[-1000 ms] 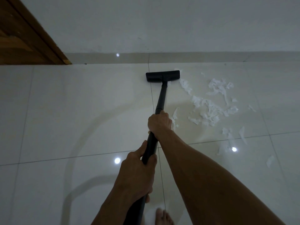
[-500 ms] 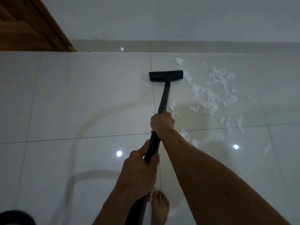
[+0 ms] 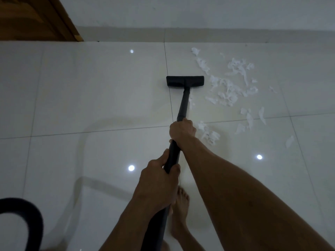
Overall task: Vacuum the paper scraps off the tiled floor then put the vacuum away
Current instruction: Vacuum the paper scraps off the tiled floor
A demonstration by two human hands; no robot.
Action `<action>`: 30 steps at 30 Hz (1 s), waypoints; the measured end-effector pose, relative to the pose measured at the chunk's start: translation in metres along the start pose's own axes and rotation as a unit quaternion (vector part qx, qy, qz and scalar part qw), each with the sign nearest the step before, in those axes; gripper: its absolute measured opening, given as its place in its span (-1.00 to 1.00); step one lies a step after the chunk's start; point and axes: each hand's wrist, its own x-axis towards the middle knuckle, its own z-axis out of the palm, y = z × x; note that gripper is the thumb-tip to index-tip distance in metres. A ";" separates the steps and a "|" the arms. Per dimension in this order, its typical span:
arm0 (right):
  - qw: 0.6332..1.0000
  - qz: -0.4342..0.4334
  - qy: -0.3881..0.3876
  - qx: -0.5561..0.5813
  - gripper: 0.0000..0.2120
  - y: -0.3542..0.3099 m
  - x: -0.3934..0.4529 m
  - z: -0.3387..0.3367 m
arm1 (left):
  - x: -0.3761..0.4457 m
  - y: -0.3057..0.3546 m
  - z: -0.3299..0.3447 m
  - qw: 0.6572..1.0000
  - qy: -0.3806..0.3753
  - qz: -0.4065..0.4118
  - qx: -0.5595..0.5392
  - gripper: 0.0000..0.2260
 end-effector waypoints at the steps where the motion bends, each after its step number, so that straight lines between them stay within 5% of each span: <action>1: 1.000 0.002 0.000 0.000 -0.61 0.007 -0.007 0.003 | -0.006 -0.007 0.002 1.000 -0.004 0.004 0.002 -0.56; 18: 1.000 0.000 0.006 -0.029 -0.61 0.116 -0.083 0.023 | -0.114 -0.067 0.052 1.000 0.015 -0.005 -0.014 -0.62; 30: 0.998 0.032 -0.007 0.058 -0.62 0.209 -0.137 0.024 | -0.186 -0.118 0.118 0.999 0.020 0.008 0.036 -0.58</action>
